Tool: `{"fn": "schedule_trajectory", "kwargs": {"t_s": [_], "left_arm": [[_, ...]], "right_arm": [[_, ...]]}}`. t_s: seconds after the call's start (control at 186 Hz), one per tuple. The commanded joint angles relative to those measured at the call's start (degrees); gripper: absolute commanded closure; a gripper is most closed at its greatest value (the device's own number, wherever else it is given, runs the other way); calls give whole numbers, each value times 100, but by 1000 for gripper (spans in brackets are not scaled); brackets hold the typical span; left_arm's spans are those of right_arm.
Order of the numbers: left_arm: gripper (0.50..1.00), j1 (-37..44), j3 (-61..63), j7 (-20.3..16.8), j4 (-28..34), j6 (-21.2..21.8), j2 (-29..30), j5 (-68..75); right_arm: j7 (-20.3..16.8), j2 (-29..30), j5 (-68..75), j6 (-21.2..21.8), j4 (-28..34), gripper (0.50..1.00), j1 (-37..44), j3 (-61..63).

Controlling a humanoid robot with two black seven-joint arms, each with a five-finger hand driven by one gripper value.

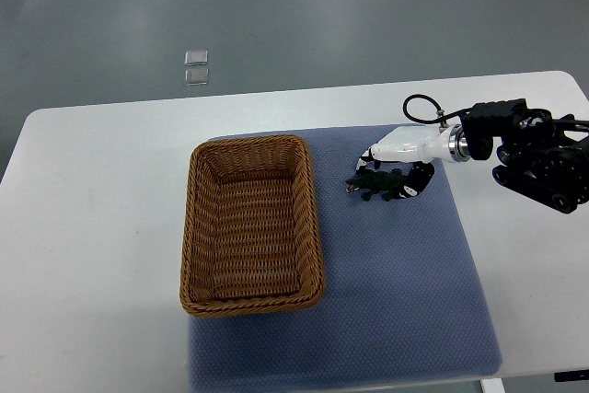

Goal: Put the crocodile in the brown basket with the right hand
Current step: 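Lower the right hand onto the crocodile and position fingers around it, then close the right hand fingers around the crocodile's body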

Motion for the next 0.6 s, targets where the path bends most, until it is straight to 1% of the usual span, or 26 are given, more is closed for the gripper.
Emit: {"fn": "schedule_trajectory", "kwargs": {"t_s": [0.0, 0.075, 0.183, 0.285, 0.376, 0.484, 0.596], "left_arm": [[500, 1, 0, 0, 0, 0, 0, 0], [500, 1, 0, 0, 0, 0, 0, 0], [500, 1, 0, 0, 0, 0, 0, 0], [500, -8, 0, 0, 0, 0, 0, 0], [500, -8, 0, 0, 0, 0, 0, 0], [500, -8, 0, 0, 0, 0, 0, 0], [500, 1, 0, 0, 0, 0, 0, 0]], "right_arm": [[8, -6, 0, -9, 0, 844, 16, 2], [8, -6, 8, -9, 0, 850, 16, 10], [17, -14, 17, -9, 0, 883, 34, 10], [17, -23, 17, -9, 0, 891, 34, 19], [26, -49, 26, -9, 0, 918, 34, 28], [26, -76, 26, -9, 0, 922, 34, 63], [122, -93, 35, -9, 0, 936, 43, 72]]}}
